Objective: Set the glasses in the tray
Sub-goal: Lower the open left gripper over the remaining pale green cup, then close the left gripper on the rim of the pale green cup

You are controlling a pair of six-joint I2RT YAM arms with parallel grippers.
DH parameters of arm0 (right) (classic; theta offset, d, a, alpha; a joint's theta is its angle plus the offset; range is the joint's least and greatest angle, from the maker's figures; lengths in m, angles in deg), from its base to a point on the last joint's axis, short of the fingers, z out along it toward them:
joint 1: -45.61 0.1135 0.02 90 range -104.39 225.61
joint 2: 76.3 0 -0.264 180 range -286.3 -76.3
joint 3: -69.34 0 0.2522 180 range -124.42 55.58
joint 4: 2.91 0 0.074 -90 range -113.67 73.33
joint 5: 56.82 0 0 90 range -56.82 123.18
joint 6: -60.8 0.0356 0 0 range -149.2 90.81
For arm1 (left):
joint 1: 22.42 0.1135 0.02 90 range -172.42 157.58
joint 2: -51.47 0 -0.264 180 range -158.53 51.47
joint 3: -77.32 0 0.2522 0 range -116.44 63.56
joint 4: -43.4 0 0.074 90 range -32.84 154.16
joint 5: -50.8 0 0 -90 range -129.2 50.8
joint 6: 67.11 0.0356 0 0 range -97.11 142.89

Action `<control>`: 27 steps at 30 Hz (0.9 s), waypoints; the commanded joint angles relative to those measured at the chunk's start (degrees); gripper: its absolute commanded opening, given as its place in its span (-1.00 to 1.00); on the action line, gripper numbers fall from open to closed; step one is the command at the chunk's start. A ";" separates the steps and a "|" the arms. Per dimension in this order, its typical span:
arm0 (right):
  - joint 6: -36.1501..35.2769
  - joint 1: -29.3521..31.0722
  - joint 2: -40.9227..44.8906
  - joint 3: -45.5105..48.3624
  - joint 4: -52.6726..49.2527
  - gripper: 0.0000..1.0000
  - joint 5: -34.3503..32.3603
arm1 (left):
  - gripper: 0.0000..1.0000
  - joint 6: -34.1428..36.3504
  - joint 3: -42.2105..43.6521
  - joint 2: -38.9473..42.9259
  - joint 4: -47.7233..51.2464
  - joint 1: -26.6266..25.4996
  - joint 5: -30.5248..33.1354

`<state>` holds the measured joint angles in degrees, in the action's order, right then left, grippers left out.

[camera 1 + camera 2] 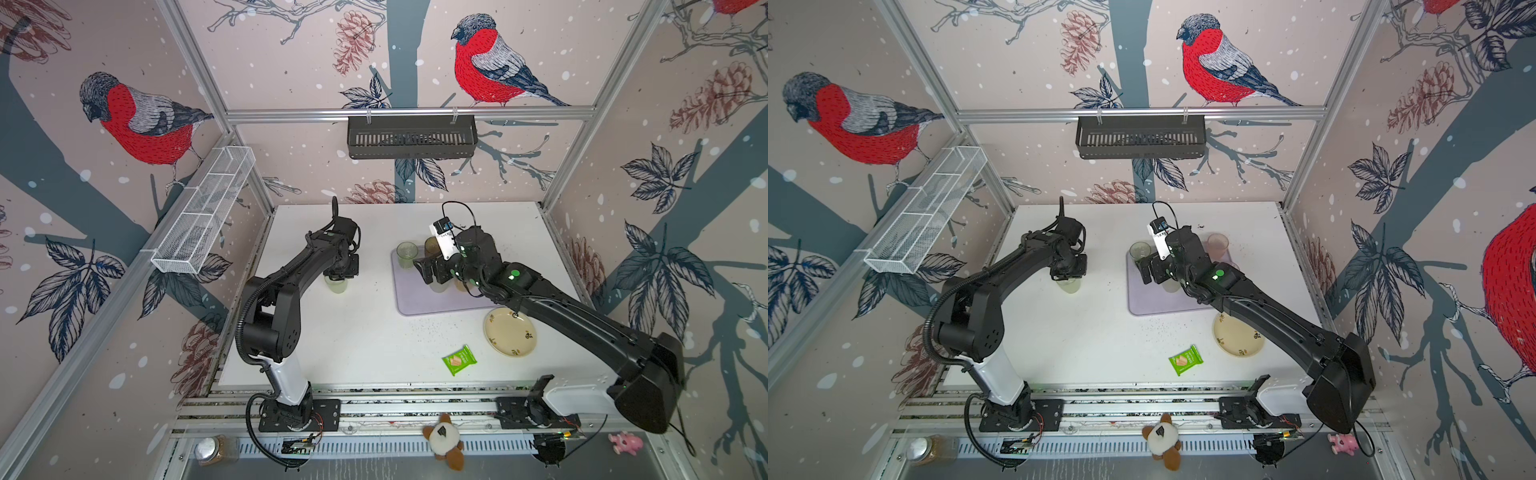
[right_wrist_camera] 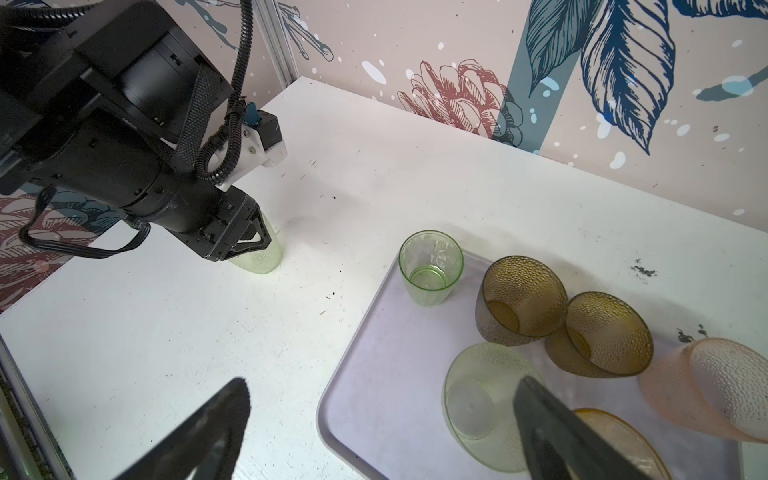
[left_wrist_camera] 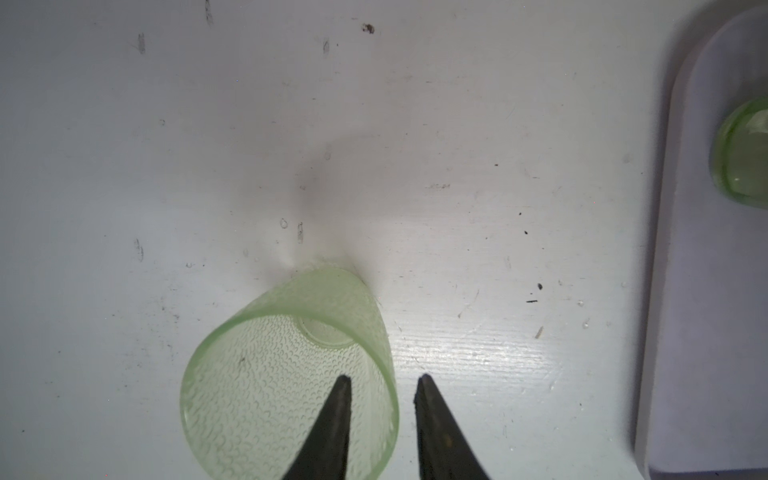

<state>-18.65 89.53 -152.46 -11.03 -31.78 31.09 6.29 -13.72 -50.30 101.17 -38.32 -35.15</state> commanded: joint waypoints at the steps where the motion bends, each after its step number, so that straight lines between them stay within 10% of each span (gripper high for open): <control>1: 0.18 0.11 -0.17 -0.53 1.05 0.99 0.11 | -0.44 -0.32 -0.13 -0.26 -0.61 0.17 -0.45; 27: -0.32 -0.15 -1.00 -0.97 0.88 0.99 0.15 | -0.60 -0.28 -0.44 -1.65 -0.81 0.16 -0.54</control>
<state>-18.82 89.42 -153.27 -11.51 -31.78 31.20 6.24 -13.74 -51.77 101.12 -38.32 -35.17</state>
